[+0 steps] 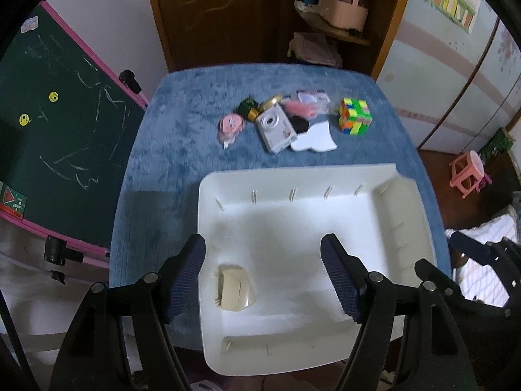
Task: Organize rigid objects
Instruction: 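Lift both tools out of the tray back toward the items, then grasp the pink tape roller with the left tool while the right tool grasps the Rubik's cube, then carry the pink tape roller and Rubik's cube into the tray and release both, then move both tools back toward the remaining items on the table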
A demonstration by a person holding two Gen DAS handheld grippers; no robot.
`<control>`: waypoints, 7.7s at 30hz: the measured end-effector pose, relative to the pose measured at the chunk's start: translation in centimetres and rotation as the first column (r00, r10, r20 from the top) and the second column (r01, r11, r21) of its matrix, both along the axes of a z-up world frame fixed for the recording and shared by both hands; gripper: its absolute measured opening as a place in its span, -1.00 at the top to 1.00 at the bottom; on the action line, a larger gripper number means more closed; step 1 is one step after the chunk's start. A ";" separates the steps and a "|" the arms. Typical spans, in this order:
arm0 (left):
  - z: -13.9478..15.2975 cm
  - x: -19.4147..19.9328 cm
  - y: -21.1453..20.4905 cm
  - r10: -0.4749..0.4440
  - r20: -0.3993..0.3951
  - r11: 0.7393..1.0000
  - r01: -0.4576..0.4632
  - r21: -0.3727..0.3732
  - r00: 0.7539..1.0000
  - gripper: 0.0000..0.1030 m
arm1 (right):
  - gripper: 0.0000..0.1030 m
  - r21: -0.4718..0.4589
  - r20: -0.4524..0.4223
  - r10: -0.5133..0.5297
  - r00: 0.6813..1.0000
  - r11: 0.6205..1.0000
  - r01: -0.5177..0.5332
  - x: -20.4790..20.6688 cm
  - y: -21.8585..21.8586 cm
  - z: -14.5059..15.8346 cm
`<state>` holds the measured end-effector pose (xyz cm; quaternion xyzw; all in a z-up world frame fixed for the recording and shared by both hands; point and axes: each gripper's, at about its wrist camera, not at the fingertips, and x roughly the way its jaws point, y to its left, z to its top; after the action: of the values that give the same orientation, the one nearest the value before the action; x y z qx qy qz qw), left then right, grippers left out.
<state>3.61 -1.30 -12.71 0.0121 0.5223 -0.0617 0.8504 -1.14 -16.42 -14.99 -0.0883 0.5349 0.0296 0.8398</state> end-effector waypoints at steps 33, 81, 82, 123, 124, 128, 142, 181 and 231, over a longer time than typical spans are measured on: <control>10.3 11.9 3.5 0.004 0.212 1.000 -0.001 -0.015 0.977 -0.58 | -0.16 0.053 0.269 -0.076 0.960 0.997 0.064 8.8 -3.4 12.7; -16.9 28.0 2.9 0.059 -0.374 0.997 -0.070 -0.016 0.926 -0.57 | -0.40 0.044 -0.316 -0.263 0.911 0.956 0.291 34.0 -9.7 -12.4; -17.1 28.1 3.0 0.068 -0.376 0.997 -0.078 -0.013 0.924 -0.56 | -0.40 0.046 -0.324 -0.266 0.908 0.954 0.295 34.1 -9.7 -12.7; 4.2 16.3 3.2 0.047 0.037 0.998 -0.045 -0.053 0.998 -0.04 | -0.09 0.252 -0.066 -0.148 0.987 0.954 0.160 24.7 -5.9 3.7; 5.0 15.6 3.1 0.044 0.050 0.998 -0.042 -0.050 0.998 -0.04 | -0.09 0.260 -0.050 -0.140 0.989 0.954 0.148 23.9 -5.8 4.5; 7.3 13.0 2.7 0.035 0.092 0.998 -0.030 -0.052 0.995 -0.04 | -0.09 0.280 0.021 -0.105 0.994 0.955 0.095 20.5 -5.1 8.6; 11.2 5.4 1.0 -0.001 0.176 0.999 0.006 -0.032 0.984 -0.04 | -0.09 0.294 0.152 -0.005 0.988 0.955 -0.041 9.7 -3.3 14.7; -10.9 0.9 -0.7 -0.007 -0.184 1.000 0.010 0.015 0.983 -0.05 | -0.10 0.146 -0.282 0.091 0.955 0.988 -0.051 1.8 1.1 -9.5; 2.8 10.2 0.4 -0.020 0.004 0.995 0.020 -0.099 1.000 -0.55 | -0.21 0.329 -0.113 -0.035 0.993 0.942 0.071 8.9 -3.1 1.4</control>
<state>13.84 -0.94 -9.91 -0.0247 0.5170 -0.0960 0.8502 7.74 -19.55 -13.55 0.0706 0.5682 0.1016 0.8136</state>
